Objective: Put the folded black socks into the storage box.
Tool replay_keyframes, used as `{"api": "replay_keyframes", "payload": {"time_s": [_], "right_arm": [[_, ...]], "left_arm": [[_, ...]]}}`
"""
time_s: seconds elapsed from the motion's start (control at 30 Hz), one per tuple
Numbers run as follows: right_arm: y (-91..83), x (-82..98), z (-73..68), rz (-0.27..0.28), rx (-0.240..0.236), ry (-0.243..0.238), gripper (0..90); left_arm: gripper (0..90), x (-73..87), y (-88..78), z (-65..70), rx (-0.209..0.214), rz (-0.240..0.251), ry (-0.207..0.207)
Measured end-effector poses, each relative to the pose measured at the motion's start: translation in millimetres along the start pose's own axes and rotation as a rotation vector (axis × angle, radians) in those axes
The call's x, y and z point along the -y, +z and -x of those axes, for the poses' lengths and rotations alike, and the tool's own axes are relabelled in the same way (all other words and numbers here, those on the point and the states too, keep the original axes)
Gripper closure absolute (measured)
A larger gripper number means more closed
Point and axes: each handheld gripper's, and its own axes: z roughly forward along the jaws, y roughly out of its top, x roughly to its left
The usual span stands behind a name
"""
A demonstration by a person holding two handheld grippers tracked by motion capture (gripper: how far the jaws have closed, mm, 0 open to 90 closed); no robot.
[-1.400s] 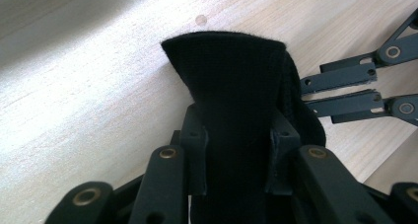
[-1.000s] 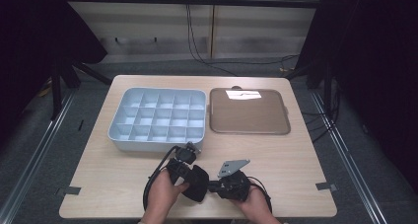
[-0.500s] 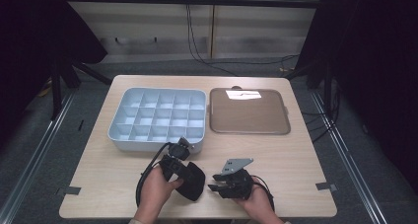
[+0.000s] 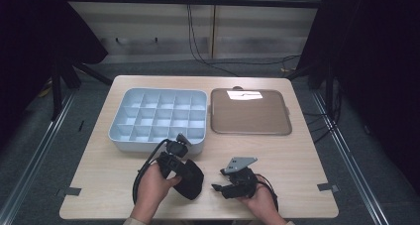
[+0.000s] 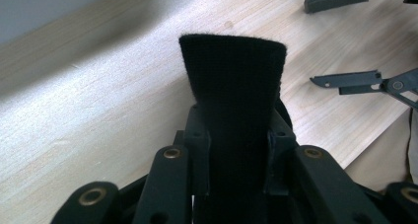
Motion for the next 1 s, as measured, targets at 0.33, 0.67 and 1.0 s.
{"api": "replay_keyframes", "payload": {"time_s": [0.33,0.67,1.0], "right_arm": [[2.6,3.0,-2.7,0.011,0.016,-0.047,29.0],[3.3,6.6,-2.5,0.037,0.006,-0.059,25.8],[3.2,6.7,-2.8,0.038,0.007,-0.054,25.6]], "left_arm": [[70.6,0.8,-10.6,-8.3,0.003,0.004,-0.016],[70.5,-2.1,-19.2,-10.6,0.006,0.002,-0.011],[70.5,-1.9,-35.8,-17.0,-0.013,0.007,-0.023]]}}
